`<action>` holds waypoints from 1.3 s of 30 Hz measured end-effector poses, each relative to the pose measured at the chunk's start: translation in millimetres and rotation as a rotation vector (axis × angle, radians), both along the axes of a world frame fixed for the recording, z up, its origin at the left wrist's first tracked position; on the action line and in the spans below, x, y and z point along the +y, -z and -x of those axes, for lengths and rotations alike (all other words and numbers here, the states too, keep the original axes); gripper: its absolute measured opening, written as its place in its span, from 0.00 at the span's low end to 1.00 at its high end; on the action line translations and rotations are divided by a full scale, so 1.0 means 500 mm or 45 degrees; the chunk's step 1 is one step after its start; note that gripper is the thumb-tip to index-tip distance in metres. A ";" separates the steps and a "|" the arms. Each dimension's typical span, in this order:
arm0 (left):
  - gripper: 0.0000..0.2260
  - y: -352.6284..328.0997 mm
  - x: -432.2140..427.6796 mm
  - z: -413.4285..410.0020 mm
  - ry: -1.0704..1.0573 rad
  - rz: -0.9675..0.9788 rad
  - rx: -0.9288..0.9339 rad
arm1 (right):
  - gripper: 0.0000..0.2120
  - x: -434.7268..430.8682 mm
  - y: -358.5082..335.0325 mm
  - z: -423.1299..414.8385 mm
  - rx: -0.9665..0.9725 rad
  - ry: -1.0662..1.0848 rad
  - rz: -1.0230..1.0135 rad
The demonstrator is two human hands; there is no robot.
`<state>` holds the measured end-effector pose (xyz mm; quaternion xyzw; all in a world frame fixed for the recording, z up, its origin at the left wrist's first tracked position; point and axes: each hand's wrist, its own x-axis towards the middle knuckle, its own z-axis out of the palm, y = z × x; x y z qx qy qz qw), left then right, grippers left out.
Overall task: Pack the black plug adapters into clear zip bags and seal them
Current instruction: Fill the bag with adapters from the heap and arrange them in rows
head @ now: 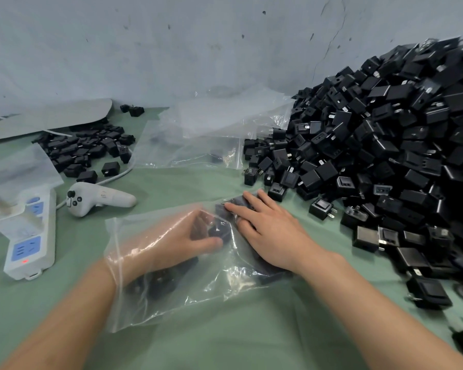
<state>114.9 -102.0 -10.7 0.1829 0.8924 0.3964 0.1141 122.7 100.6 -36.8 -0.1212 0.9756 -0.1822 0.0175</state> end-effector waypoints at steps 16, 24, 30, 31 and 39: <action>0.09 -0.020 0.062 -0.003 -0.078 0.047 0.227 | 0.22 -0.001 -0.001 -0.002 0.017 0.017 0.036; 0.14 -0.056 -0.083 -0.013 0.036 0.558 0.137 | 0.21 -0.004 -0.006 0.001 0.047 0.069 0.114; 0.13 -0.035 -0.115 -0.036 0.104 0.557 0.174 | 0.22 -0.006 -0.013 0.000 0.006 0.050 0.105; 0.11 -0.035 -0.113 -0.036 0.107 0.540 0.157 | 0.22 -0.007 -0.013 0.000 0.005 0.045 0.101; 0.05 -0.005 -0.069 -0.005 0.086 0.326 0.259 | 0.23 -0.009 0.000 -0.004 0.063 0.046 0.049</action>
